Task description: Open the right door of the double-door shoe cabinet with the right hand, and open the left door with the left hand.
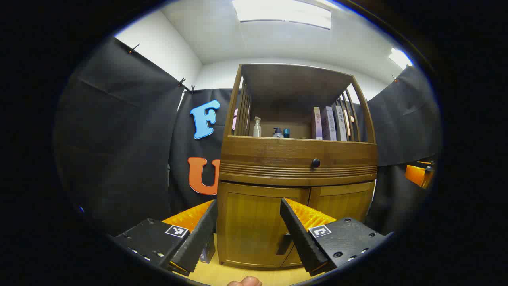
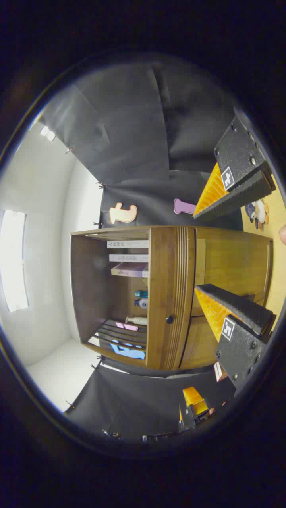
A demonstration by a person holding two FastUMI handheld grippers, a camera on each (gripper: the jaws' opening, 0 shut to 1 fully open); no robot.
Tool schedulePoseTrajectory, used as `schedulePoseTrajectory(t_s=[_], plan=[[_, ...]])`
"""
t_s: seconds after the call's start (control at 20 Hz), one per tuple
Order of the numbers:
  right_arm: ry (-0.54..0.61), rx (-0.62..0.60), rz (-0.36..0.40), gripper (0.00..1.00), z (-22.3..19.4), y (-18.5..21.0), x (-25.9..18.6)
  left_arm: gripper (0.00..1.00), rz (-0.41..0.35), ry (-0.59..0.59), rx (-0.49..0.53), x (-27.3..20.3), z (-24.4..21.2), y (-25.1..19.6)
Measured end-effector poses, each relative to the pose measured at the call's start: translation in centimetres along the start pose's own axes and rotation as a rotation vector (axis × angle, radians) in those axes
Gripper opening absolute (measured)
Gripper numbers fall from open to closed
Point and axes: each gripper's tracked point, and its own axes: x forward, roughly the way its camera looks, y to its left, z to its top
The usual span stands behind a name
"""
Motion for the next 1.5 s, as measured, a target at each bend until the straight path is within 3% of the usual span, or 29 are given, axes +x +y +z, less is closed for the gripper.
schedulePoseTrajectory(t_s=[0.15, 0.2, 0.95, 1.0, 1.3, 1.35, 1.45, 1.5], plan=[[0.010, 0.004, -0.005, 1.00, -0.1, 0.0, 0.3, 1.00, -0.011, 0.004, 0.001, 0.3, -0.2, -0.7], [0.017, 0.006, -0.007, 1.00, -0.2, -0.1, 0.4, 0.94, -0.015, 0.006, 0.001, 0.4, -0.3, -1.0], [0.042, 0.013, -0.013, 1.00, -0.6, 0.1, 0.9, 0.94, -0.057, 0.010, 0.027, 1.0, -1.3, -2.6], [0.043, 0.014, -0.011, 1.00, -0.6, 0.3, 0.9, 1.00, -0.059, 0.008, 0.030, 0.9, -1.3, -2.6], [0.038, 0.012, -0.026, 1.00, -0.7, 0.3, 1.3, 1.00, -0.068, -0.023, 0.056, 0.5, -0.8, -2.7], [0.037, 0.012, -0.027, 1.00, -0.7, 0.4, 1.4, 0.94, -0.071, -0.020, 0.050, 0.5, -0.9, -2.7], [0.036, 0.011, -0.033, 1.00, -0.8, 0.3, 1.4, 1.00, -0.074, -0.028, 0.040, 0.6, -0.6, -2.4], [0.035, 0.015, -0.038, 1.00, -0.8, 0.1, 1.4, 0.95, -0.069, -0.041, 0.040, 0.5, -0.3, -2.1]])
